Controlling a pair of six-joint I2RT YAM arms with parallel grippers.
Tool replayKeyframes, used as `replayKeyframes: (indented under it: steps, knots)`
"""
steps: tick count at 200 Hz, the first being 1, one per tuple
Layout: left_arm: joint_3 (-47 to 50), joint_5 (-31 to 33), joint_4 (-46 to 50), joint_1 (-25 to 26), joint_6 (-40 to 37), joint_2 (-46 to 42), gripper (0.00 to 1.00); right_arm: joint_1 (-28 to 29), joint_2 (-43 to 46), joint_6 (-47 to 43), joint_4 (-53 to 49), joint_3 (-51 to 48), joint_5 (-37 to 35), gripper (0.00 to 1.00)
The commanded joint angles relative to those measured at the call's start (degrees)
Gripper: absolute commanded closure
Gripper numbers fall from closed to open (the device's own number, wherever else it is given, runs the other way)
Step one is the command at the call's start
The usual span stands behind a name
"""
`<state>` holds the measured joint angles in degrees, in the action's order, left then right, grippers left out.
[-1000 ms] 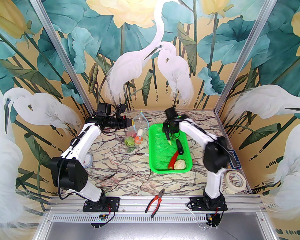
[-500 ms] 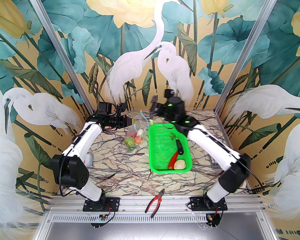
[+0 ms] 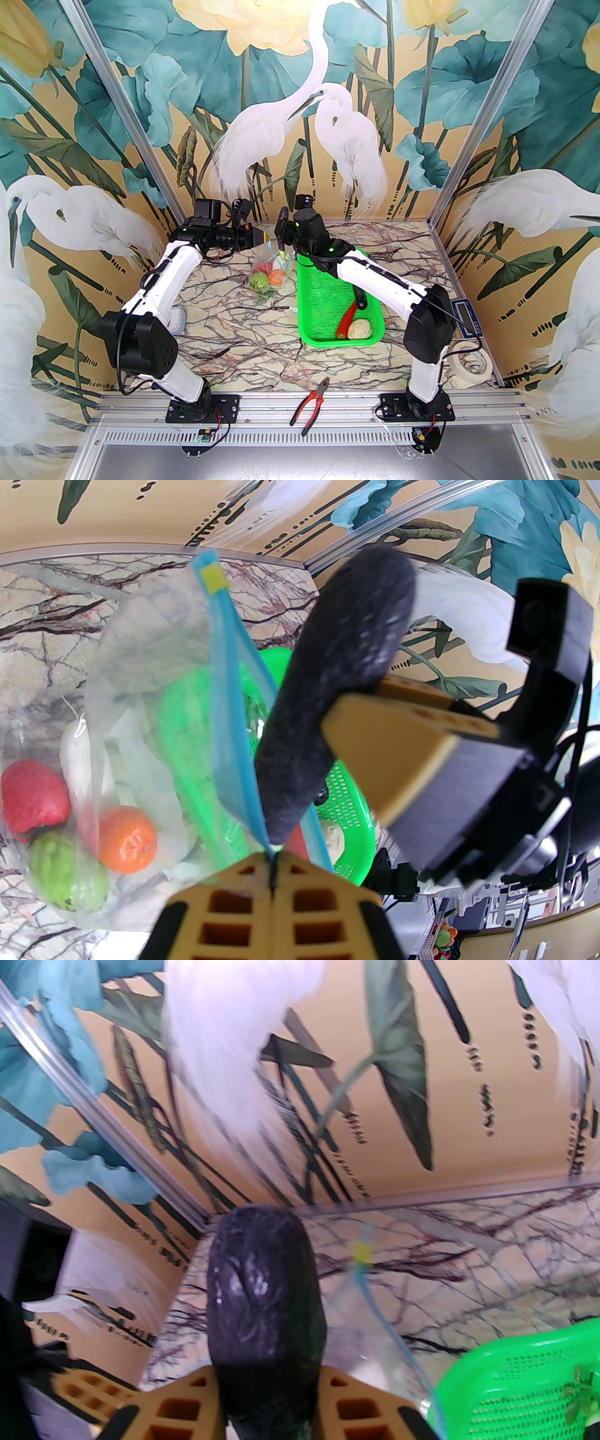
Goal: Place the food in the zip-top bag and seal the zipper
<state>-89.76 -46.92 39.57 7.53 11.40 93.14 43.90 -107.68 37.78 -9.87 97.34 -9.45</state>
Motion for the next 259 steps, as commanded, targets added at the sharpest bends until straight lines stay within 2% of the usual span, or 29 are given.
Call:
replayKeyframes:
  steps: [1, 72, 79, 100, 127, 178, 206, 259]
  knots:
    - [-1.83, -1.79, -1.26, 0.38, 0.62, 0.18, 1.00, 1.34, 0.79, 0.62, -2.65, -1.78, -0.29, 0.76]
    - [-2.09, -1.96, -2.04, 0.33, 0.88, 0.39, 0.99, 1.72, -1.84, 1.42, -13.88, 1.68, 6.97, 0.75]
    - [-2.13, -1.95, -2.04, 0.38, 0.97, 0.39, 0.99, 1.72, -2.45, 1.25, -15.13, 2.66, 7.46, 0.73]
    - [-2.11, -2.05, -2.06, 0.31, 0.84, 0.29, 0.99, 1.76, -3.89, 0.72, -17.99, 5.29, 8.55, 0.56]
    - [-2.06, -2.03, -1.70, 0.38, 0.55, 0.09, 0.98, 1.58, -3.66, -0.18, -18.90, 6.31, 8.20, 0.50]
    - [-2.11, -1.78, -1.53, 0.29, 0.29, -0.08, 0.98, 1.12, 0.86, -5.30, -24.02, 8.29, 2.43, 0.47]
    - [-2.20, -1.68, -0.95, 0.29, -0.37, -0.24, 0.98, 0.60, 7.44, -10.55, -28.50, 7.57, -7.05, 0.48]
    - [-1.14, -1.30, 1.61, 0.37, -2.67, 0.37, 0.99, -4.40, 13.87, -12.97, -47.48, 4.47, -14.07, 0.47]
